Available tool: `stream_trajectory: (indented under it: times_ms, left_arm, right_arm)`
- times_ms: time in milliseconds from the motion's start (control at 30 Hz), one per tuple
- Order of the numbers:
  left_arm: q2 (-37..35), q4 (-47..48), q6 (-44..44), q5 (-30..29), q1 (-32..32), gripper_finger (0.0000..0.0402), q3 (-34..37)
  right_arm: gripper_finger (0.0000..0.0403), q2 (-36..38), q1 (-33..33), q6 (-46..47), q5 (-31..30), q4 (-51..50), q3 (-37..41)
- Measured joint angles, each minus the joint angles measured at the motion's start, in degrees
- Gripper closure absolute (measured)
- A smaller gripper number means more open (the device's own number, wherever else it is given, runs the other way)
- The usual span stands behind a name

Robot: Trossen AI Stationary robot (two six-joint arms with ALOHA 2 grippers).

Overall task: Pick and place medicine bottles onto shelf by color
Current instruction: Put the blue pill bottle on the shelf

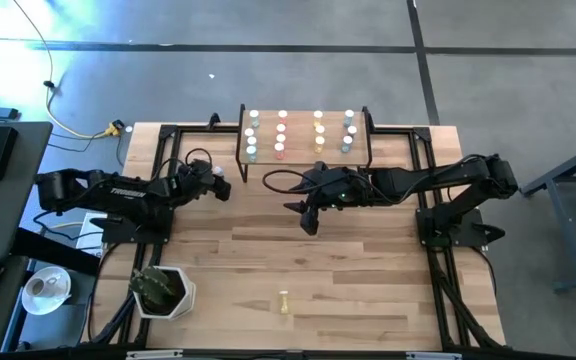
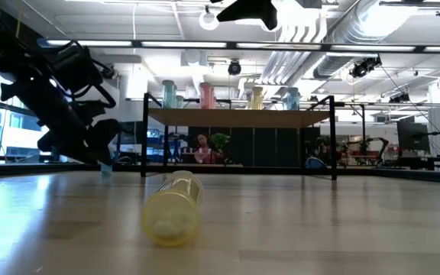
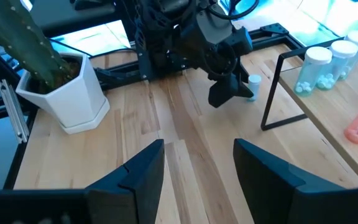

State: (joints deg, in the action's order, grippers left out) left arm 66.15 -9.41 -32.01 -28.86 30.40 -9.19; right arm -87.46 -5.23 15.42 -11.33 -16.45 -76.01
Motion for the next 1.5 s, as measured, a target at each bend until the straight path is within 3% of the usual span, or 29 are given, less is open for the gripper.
stream_trajectory:
  times_ms: [633,1167,1367,1500]
  left_arm:
    - [11.38,-12.17,2.87,3.78,4.51,0.0198,0.00]
    - [11.91,-12.48,3.75,4.03,4.47,0.0308,-0.07]
    - [11.86,-12.01,5.27,4.88,4.47,0.0313,-0.15]
    - [10.81,-10.03,5.42,9.18,4.47,0.0310,-0.22]
  right_arm:
    - [0.0219,0.00,0.01,-0.02,0.36,-0.01,0.00]
    - [0.0219,0.00,0.00,-0.02,0.19,-0.02,0.00]
    - [0.0219,0.00,0.00,-0.02,0.17,-0.04,0.00]
    - [0.0219,0.00,0.00,-0.04,-0.06,-0.04,0.00]
